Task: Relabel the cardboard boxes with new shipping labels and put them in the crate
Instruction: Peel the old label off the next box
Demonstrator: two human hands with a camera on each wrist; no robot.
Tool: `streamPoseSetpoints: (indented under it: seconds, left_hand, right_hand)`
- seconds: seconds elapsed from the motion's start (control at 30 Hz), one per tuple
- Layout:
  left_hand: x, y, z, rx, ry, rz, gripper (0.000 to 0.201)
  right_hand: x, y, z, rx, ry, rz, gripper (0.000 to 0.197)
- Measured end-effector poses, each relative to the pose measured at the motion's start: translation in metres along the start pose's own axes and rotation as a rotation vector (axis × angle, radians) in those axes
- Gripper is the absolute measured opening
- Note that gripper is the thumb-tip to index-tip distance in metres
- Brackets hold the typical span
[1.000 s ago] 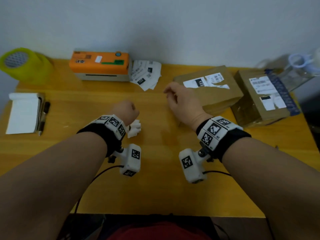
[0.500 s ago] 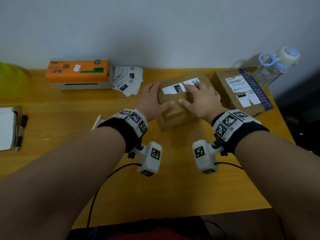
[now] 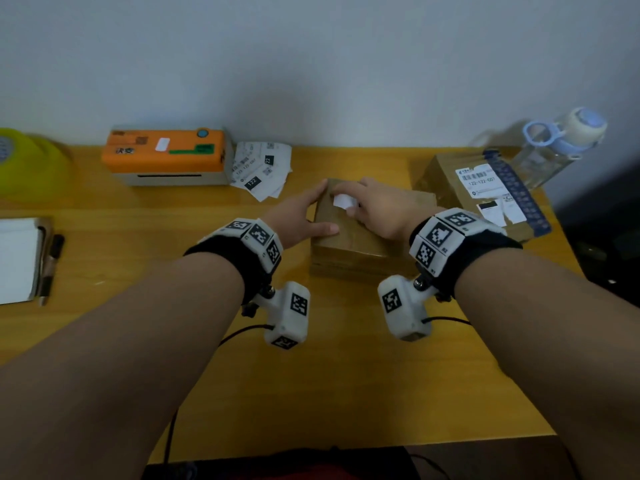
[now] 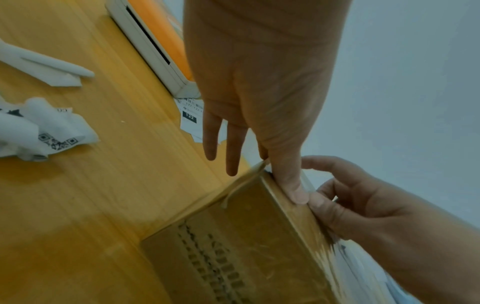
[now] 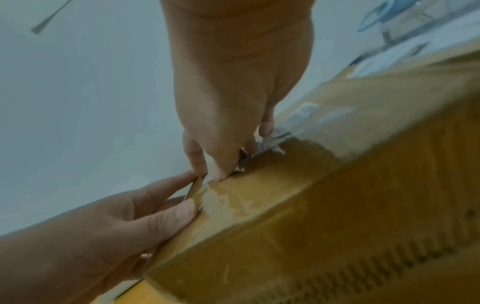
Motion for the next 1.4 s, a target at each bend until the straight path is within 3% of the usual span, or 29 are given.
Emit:
streamPoseSetpoints:
  seconds: [0.2, 0.3, 0.43, 0.67, 0.83, 1.13, 1.27, 1.4]
  left_hand:
    - [-0.003, 0.002, 0.004, -0.019, 0.033, -0.022, 0.083]
    - [-0.008, 0.004, 0.012, -0.061, 0.101, -0.048, 0.070]
    - [-0.010, 0.007, 0.018, -0.055, 0.141, -0.052, 0.060]
    - [-0.011, 0.008, 0.020, -0.057, 0.134, -0.030, 0.061]
    - [-0.011, 0.007, 0.020, -0.051, 0.121, -0.023, 0.062]
    - [-0.010, 0.007, 0.020, 0.006, 0.115, -0.010, 0.062]
    - [-0.010, 0.006, 0.020, -0.005, 0.112, 0.004, 0.062]
    - [-0.011, 0.004, 0.020, 0.023, 0.110, 0.008, 0.062]
  right_hand:
    - [-0.006, 0.003, 0.003, -0.059, -0.044, 0.009, 0.026]
    - [0.000, 0.004, 0.003, -0.094, -0.016, 0.026, 0.041]
    - [0.002, 0.004, 0.003, -0.042, -0.012, 0.025, 0.041]
    - [-0.011, 0.006, 0.000, -0.051, -0.039, -0.009, 0.028]
    - [-0.006, 0.008, -0.002, -0.076, -0.027, 0.006, 0.044]
    - [-0.015, 0.004, 0.000, -0.096, 0.003, 0.033, 0.032]
    - [-0.015, 0.005, 0.002, -0.087, 0.037, 0.029, 0.014]
    - [-0.009, 0.011, -0.001, -0.077, 0.100, -0.001, 0.033]
Point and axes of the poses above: each hand's wrist, its own x-axis away from the middle knuckle, its own z-axis out of the back of the hand, y = z × x, the point moved 8 cm from there along -x, towards the middle knuckle, and after that the axes turned 7 degrees about y, right-handed, at the moved point
